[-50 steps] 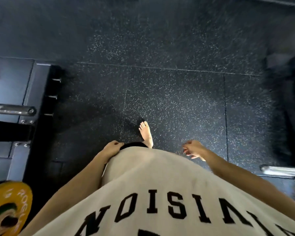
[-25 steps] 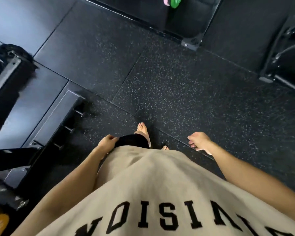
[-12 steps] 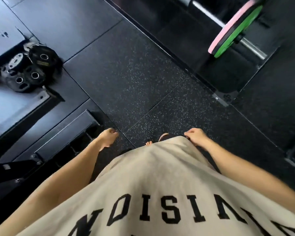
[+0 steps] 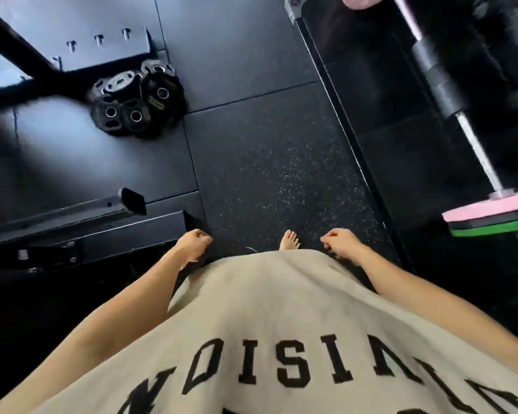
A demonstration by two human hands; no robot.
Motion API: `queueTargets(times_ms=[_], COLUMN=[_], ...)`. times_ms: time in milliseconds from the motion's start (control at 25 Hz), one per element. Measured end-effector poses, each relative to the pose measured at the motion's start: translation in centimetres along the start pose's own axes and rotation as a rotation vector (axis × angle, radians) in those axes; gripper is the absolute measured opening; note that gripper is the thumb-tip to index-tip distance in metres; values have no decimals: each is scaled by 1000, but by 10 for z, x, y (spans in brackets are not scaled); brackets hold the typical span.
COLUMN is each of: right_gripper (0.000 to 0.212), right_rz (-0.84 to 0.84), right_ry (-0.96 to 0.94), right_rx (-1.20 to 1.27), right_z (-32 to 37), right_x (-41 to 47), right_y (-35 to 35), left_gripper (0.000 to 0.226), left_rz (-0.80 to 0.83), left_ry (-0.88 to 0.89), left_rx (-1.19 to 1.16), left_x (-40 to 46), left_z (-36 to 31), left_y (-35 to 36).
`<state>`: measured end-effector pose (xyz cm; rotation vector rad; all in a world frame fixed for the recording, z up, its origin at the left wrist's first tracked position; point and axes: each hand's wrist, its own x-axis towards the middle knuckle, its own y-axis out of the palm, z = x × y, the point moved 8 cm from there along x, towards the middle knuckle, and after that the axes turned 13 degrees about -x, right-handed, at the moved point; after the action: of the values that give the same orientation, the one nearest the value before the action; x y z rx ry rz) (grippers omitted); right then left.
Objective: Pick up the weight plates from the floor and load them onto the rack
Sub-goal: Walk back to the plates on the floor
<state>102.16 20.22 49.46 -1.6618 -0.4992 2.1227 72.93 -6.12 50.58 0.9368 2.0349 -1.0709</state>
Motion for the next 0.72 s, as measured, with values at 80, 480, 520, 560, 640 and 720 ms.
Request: queueTargets(times_ms=[80,480,520,560,640,720], right_gripper=[14,15,15,14,15,16], right_rz=[18,108,99,92,78,60], right_ry=[-42,-245,-257,-266,-296,-317], right_rx=[-81,-382,-394,-399,-406,-400], right_z=[48,323,356,384,441,497], right_x=[29,161,170,176,187,200], right_y=[-40,-124,-131,-138,-149,-159], left_gripper=[27,25,25,25,27,26], left_rz=[-57,-138,-144,-141,-133,-133], left_ry=[-54,-194,-195,-183,-159,-151], left_rx=[-33,-306,-324,-326,-319,-328], left_x=[13,156,172,186,214,240], left_z=[-20,-99,-113,-128,-157,-183], left_y=[-14,-108,-128,-146,-184,-225])
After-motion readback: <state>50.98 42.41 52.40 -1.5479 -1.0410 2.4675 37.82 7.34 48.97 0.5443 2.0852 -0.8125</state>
